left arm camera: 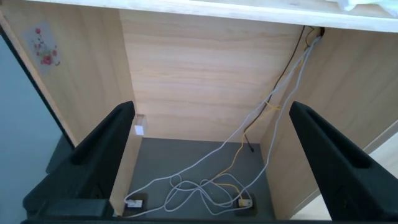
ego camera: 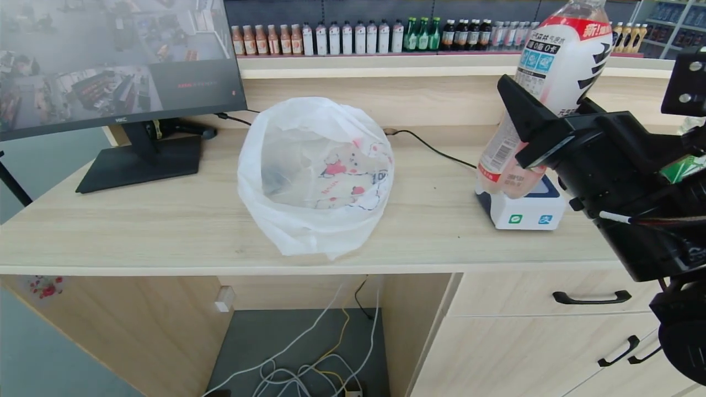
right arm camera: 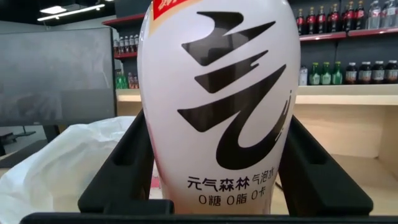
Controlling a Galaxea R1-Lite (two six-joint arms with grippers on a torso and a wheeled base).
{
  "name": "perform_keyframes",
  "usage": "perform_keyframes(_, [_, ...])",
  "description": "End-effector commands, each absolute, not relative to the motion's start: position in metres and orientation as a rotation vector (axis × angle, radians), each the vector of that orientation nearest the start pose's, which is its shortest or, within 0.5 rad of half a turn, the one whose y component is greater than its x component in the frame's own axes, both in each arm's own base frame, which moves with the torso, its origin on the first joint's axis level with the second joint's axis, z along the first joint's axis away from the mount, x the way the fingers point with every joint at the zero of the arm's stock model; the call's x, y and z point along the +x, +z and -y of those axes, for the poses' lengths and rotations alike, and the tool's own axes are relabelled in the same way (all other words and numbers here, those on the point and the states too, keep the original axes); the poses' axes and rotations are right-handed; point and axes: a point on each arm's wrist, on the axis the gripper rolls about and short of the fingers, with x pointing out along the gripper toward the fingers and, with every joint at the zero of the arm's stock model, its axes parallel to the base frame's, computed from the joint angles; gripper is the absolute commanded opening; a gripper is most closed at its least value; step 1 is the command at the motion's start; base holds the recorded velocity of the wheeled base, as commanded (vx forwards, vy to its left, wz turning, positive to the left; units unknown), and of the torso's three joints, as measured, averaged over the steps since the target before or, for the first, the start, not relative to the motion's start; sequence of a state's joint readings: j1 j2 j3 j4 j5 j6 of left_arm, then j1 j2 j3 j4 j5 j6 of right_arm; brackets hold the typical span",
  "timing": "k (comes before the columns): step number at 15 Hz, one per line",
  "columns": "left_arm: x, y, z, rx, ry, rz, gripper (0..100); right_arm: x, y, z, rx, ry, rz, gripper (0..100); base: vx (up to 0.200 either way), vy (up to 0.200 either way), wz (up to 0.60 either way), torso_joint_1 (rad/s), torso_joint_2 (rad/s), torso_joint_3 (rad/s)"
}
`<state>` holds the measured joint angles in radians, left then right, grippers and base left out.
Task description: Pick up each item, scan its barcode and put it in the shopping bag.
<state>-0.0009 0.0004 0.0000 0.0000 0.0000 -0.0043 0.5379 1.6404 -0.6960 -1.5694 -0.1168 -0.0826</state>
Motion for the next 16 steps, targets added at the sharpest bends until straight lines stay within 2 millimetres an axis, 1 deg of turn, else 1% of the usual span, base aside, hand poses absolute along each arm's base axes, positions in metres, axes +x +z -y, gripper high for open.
perform_keyframes(1, [-0.023,0.075,0.000,-0.003,-0.002,0.000,100,0.230,0.263,-0.134,0.125,0.382,0.615,0,0.000,0.000,0.00,0.000,0.00,0.000])
perform_keyframes(9, [-0.023,0.075,0.000,-0.002,-0.002,0.000,100,0.223,0.257,-0.134,0.113,0.400,0.595,0,0.000,0.000,0.00,0.000,0.00,0.000])
perform_keyframes(11, [-0.023,0.075,0.000,-0.002,-0.002,0.000,100,0.221,0.257,-0.140,0.097,0.417,0.598,0,0.000,0.000,0.00,0.000,0.00,0.000])
perform_keyframes(13, [-0.023,0.075,0.000,-0.002,-0.003,0.000,100,0.218,0.255,-0.155,0.085,0.459,0.593,0,0.000,0.000,0.00,0.000,0.00,0.000])
perform_keyframes(15, [-0.023,0.075,0.000,-0.002,-0.003,0.000,100,0.218,0.254,-0.173,0.059,0.510,0.543,0,0.000,0.000,0.00,0.000,0.00,0.000])
perform_keyframes(16, [-0.023,0.075,0.000,-0.002,-0.002,0.000,100,0.223,0.257,-0.181,0.047,0.521,0.518,0,0.000,0.000,0.00,0.000,0.00,0.000])
